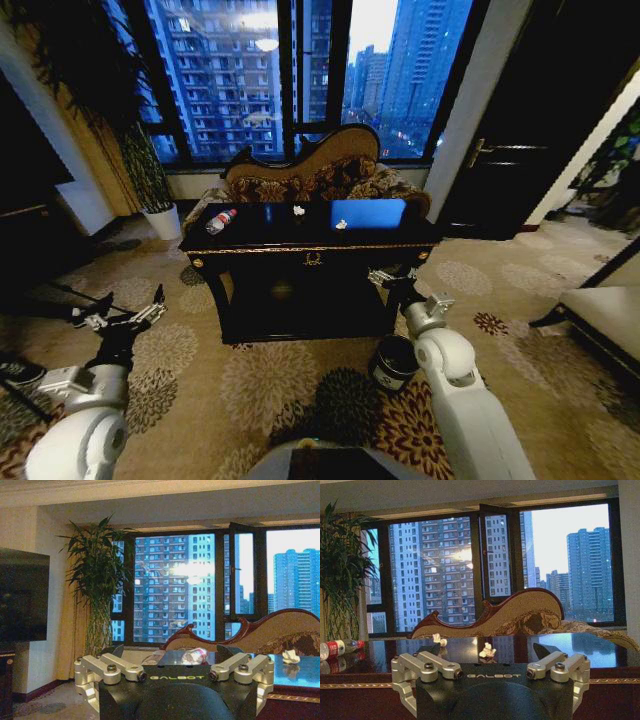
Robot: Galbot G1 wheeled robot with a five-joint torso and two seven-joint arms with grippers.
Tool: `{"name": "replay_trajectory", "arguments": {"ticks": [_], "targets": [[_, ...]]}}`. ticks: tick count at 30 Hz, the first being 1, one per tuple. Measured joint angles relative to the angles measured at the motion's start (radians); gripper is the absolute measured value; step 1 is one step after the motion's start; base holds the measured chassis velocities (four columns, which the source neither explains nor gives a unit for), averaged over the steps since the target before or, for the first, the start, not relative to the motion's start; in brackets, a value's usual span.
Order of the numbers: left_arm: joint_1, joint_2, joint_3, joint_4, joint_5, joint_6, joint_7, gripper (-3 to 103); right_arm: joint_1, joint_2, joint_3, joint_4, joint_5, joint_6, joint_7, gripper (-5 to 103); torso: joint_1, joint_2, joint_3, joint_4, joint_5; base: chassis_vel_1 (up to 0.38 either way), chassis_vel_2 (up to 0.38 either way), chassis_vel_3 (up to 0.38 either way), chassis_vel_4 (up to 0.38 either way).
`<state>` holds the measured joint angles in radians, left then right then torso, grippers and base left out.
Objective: Move to the front of the table and place the trash on the table into the trash bin.
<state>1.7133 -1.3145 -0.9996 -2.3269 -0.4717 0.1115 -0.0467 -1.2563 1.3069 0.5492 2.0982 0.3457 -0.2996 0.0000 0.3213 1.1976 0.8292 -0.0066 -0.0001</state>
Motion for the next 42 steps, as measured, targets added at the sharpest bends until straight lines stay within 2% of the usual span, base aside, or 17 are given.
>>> {"name": "replay_trajectory", "arguments": {"ticks": [31,37,42], "targets": [[0.001,-0.004,-0.001,0.009,0.0,-0.001,0.0,100,0.008,-0.013,-0.008,-0.002,-0.003,0.005,0.0,100,0.0,0.0,0.0,0.0,0.0,-0.153,0.159,0.159,-0.153],[0.007,-0.01,-0.001,0.004,0.0,-0.002,0.0,100,0.015,-0.02,-0.043,-0.007,-0.003,0.004,0.0,100,0.0,0.0,0.0,-0.0003,0.0,-0.105,0.094,0.098,-0.095],[0.016,-0.02,-0.002,-0.011,0.002,-0.002,-0.001,100,0.093,-0.042,-0.128,-0.056,0.001,-0.008,0.0,100,0.0,0.0,0.0,0.0001,0.0,-0.032,0.02,0.014,-0.013]]}}
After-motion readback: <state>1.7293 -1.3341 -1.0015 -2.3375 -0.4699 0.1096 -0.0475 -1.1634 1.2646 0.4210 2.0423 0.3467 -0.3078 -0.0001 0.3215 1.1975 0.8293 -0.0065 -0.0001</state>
